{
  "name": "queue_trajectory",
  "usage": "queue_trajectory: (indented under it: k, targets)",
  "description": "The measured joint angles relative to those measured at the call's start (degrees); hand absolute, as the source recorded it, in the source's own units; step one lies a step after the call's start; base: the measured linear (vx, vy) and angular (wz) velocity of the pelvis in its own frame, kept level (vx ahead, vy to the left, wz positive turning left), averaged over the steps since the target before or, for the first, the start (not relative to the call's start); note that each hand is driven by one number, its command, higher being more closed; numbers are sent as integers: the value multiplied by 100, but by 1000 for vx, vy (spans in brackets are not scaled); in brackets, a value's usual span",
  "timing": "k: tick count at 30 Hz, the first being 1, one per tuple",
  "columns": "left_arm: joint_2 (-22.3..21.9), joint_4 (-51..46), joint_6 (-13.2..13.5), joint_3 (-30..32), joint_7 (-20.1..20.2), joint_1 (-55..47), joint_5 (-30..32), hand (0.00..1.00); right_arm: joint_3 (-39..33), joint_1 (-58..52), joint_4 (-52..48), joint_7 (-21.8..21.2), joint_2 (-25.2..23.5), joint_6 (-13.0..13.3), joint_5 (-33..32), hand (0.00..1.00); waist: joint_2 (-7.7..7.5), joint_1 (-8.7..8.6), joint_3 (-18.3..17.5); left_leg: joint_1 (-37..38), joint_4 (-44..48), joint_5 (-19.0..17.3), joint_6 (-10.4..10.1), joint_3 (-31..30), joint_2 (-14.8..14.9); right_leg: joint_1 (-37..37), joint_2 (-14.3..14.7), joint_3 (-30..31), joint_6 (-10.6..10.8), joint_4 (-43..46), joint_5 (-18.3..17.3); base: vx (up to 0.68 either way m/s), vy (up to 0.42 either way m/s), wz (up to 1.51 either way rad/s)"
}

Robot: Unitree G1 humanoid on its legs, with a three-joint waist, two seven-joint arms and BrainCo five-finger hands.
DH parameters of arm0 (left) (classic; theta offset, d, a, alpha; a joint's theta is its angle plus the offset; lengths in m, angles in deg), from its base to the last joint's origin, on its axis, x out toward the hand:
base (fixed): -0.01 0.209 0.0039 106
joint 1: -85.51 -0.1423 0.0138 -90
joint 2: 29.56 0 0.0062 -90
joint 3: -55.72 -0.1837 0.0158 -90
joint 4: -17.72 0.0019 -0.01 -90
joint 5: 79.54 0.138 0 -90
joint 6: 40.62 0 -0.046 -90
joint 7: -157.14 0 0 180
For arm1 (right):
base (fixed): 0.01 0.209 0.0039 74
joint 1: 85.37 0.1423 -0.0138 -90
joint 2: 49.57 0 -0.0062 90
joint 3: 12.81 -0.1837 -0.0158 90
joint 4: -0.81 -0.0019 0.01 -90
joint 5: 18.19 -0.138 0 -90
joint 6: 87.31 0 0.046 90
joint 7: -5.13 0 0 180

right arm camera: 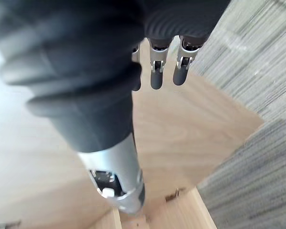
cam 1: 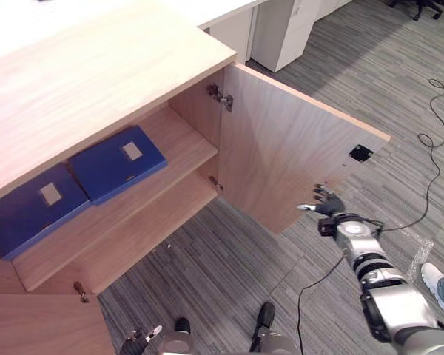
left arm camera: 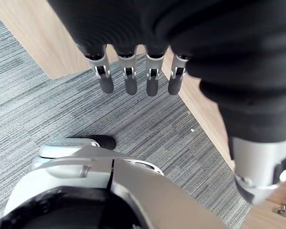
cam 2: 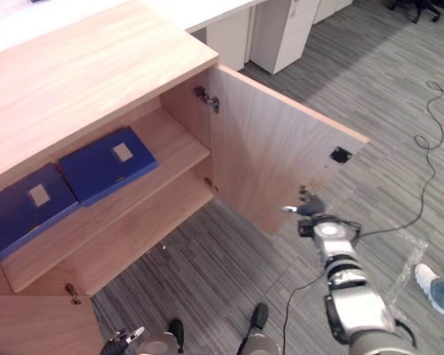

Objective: Walk over to the cabinet, pick up the folder, carry it to the office cabinet, place the folder inside the office cabinet, then close the office cabinet door

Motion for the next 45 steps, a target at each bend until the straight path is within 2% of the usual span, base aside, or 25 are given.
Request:
queue_trajectory:
  k: [6,11,16,18,23,29,31,35,37,38,40,41,42,43,45]
  targets:
    - [0,25,0,-1,37,-6,-6,0,-494,372,378,199,226,-15,-5,0,14,-27,5,-211,128,-8,-15,2,3,-182,6,84,19,3,18,-41,15,-4]
    - [-2,24,-1,-18,38,-23,-9,0,-714,824,636,319,339,-60,-4,0,86,-28,27,-285,185,-7,-17,-45,22,-197,24,69,-7,4,35,9,16,3]
    - [30,-1,14,-118,47,-23,-31,0,-718,1517,889,411,411,-100,-5,0,108,17,69,-420,214,-7,-15,-141,8,-256,4,12,-51,8,65,16,49,9]
    - [31,-44,14,-153,49,-23,-55,0,-922,1828,1001,441,492,-101,-20,0,127,57,83,-614,297,-4,-13,-202,9,-393,-1,-35,-75,32,74,22,30,14]
    - [7,-61,11,-208,51,-26,-138,0,-1175,2303,1299,608,824,-164,-38,0,245,100,231,-722,322,4,-6,-363,4,-396,-28,-144,-86,49,76,56,49,17]
    - [2,-96,40,-222,50,-22,-165,0,-1210,2603,1315,718,964,-175,-495,0,247,84,387,-895,374,3,-2,-423,-26,-512,-66,-199,-106,48,92,48,56,5]
    - [-1,-95,61,-220,49,-19,-181,0,-886,2607,1210,722,985,-170,-610,0,247,58,451,-896,389,2,-1,-415,-26,-513,-65,-191,-117,47,103,40,58,-6]
    - [-4,-79,60,-208,46,-19,-236,0,346,2295,439,743,1058,-223,-716,0,248,-15,481,-903,415,-4,-3,-309,-7,-567,-37,-67,-139,15,144,9,49,-16]
    - [-8,-51,58,-90,47,-20,-235,0,1808,1842,-732,611,1404,-238,-729,0,245,-186,512,-885,475,-57,-35,-182,95,-592,66,58,-137,7,141,-4,20,-31]
    - [-8,-35,51,-62,50,-21,-231,0,2250,1794,-1004,533,1530,-245,-738,0,245,-222,513,-886,531,-99,-48,-143,146,-593,114,101,-136,5,139,-7,-13,-38]
    - [5,-44,45,3,108,-4,-186,0,3955,1693,-2267,-81,2304,-270,-729,0,249,-310,508,-881,680,-180,-131,-52,336,-593,296,196,-81,2,88,-3,-55,-35]
    - [10,-51,47,14,137,18,-130,0,4397,1691,-2656,-292,2507,-272,-722,0,244,-313,501,-879,700,-185,-145,-45,390,-593,352,214,-72,2,66,0,-91,-27]
    - [16,-54,50,24,213,61,-26,0,5013,1671,-3382,-721,2756,-276,-756,0,244,-315,450,-875,703,-178,-190,-53,501,-593,474,217,-98,1,26,1,-108,-15]
    - [14,-55,50,27,245,77,27,0,5230,1680,-3717,-968,2810,-293,-755,0,245,-312,415,-869,700,-171,-208,-51,560,-592,535,217,-120,1,10,8,-162,-8]
    - [-1,-53,50,51,371,142,251,0,6004,1677,-4671,-1876,2703,-370,-774,0,240,-230,210,-856,597,-83,-293,-126,727,-593,719,148,-200,0,-56,27,-142,4]
